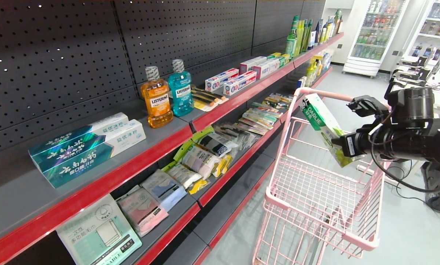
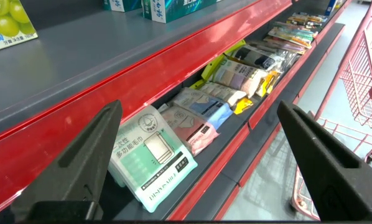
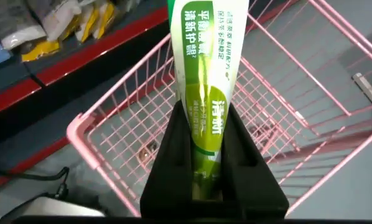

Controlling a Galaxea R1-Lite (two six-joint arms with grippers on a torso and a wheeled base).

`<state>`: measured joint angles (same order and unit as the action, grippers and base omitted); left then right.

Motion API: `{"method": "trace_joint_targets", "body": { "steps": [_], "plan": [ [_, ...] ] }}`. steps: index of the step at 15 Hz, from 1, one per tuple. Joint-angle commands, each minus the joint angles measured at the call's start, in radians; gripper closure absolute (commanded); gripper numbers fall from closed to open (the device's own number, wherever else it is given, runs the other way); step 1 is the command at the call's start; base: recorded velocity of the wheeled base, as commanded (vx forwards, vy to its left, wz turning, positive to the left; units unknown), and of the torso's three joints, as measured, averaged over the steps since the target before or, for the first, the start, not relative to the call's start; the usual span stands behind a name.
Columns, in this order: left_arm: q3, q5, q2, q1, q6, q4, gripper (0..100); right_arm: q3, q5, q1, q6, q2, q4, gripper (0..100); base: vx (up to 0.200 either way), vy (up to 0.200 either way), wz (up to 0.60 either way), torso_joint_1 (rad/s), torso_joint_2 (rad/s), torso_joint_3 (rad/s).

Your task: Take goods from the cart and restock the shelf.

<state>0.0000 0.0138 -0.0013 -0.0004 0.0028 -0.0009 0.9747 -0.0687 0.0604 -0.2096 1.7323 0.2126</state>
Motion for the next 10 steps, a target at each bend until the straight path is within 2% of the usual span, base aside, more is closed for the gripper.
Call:
{"method": "trace_joint_targets", "body": {
  "steps": [1, 3, 5, 10],
  "plan": [
    [0.000, 0.000, 0.001, 0.000, 0.000, -0.001, 0, -0.047, 0.038, 0.068, 0.039, -0.221, -0.139, 100, 0.000, 0.000, 0.00, 0.000, 0.00, 0.000],
    [0.000, 0.000, 0.001, 0.000, 0.000, -0.001, 0, -0.077, 0.060, 0.093, 0.049, -0.332, -0.219, 100, 0.000, 0.000, 0.00, 0.000, 0.00, 0.000],
    [0.000, 0.000, 0.001, 0.000, 0.000, -0.001, 0, -0.171, 0.064, 0.119, 0.049, -0.508, -0.289, 100, 0.000, 0.000, 0.00, 0.000, 0.00, 0.000],
    [0.000, 0.000, 0.001, 0.000, 0.000, -0.001, 0, -0.373, 0.064, 0.116, 0.033, -0.786, -0.298, 100, 0.000, 0.000, 0.00, 0.000, 0.00, 0.000]
  ]
}}
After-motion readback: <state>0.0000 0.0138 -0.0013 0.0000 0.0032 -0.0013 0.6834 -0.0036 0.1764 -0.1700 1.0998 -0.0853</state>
